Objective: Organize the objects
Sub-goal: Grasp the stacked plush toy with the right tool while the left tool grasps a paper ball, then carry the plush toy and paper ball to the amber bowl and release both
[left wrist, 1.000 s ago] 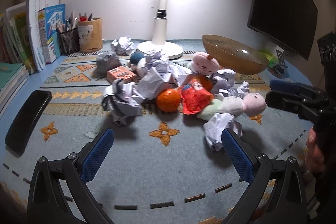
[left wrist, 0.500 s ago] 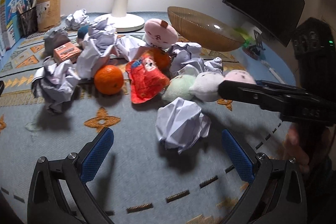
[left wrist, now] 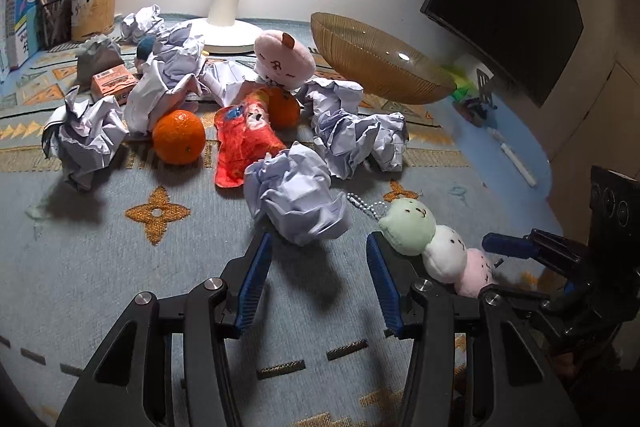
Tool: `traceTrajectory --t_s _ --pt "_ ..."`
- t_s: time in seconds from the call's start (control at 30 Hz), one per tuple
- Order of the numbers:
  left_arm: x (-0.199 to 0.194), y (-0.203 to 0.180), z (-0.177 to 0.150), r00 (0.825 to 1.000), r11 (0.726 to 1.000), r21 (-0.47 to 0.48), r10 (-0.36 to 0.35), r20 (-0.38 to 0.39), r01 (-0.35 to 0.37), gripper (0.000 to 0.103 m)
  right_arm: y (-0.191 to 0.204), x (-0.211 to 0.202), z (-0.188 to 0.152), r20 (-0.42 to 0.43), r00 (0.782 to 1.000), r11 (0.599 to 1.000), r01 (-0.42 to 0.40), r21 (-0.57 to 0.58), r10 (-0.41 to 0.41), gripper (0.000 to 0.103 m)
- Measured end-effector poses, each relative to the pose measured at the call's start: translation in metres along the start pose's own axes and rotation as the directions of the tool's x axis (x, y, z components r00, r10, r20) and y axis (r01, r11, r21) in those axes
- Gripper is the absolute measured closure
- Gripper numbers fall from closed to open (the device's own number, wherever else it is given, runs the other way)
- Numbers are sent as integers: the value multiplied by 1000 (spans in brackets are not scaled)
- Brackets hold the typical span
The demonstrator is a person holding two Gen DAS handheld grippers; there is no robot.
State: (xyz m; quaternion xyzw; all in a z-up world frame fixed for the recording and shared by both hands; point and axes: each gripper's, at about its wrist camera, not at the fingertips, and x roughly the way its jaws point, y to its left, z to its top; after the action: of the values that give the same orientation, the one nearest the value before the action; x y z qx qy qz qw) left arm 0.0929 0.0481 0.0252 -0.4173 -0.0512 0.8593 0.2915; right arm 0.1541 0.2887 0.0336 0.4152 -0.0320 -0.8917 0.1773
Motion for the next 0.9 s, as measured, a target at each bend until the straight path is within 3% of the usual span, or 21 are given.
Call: traceTrajectory --t_s 0.1,0.17,0.23,0.3,0.37,0.4,0.43,0.47,0.5,0.63,0.73,0.9 --pt "10 4 2 999 999 -31 15 -28 -16 53 4 3 9 4 1000 999 22 -32 -22 16" --pt "15 10 2 998 996 -75 33 -52 -37 42 9 11 12 -15 1000 999 16 -47 -17 16" --pt "11 14 4 1000 993 -116 -15 -24 12 23 14 23 12 -47 999 998 17 -63 -20 16" --pt "8 14 11 1000 989 -150 -17 9 18 6 19 38 10 -90 995 996 45 -80 -52 17" --pt "8 8 18 999 990 -137 -6 42 12 3 23 49 8 -102 991 992 81 -98 -91 18" --pt "12 3 22 998 992 -121 43 36 -38 4 28 49 7 -85 988 986 115 -121 -126 34" --pt "19 -1 25 995 990 -102 97 17 -95 18 33 50 6 -76 984 977 150 -154 -163 45" --pt "27 -4 26 991 988 -77 134 -9 -134 35 36 50 7 -78 982 973 155 -170 -170 49" --pt "36 -5 26 987 986 -61 154 -49 -157 61 35 49 7 -79 984 976 145 -165 -160 52" --pt "31 -14 19 984 984 -21 176 -10 -176 68 23 24 12 -18 995 988 94 -120 -97 53" --pt "12 -23 15 993 993 6 114 20 -114 68 6 -14 32 93 995 997 47 -62 -41 53" --pt "-7 -49 46 991 999 38 5 133 -10 68 -41 -60 91 282 948 987 127 95 -149 53"
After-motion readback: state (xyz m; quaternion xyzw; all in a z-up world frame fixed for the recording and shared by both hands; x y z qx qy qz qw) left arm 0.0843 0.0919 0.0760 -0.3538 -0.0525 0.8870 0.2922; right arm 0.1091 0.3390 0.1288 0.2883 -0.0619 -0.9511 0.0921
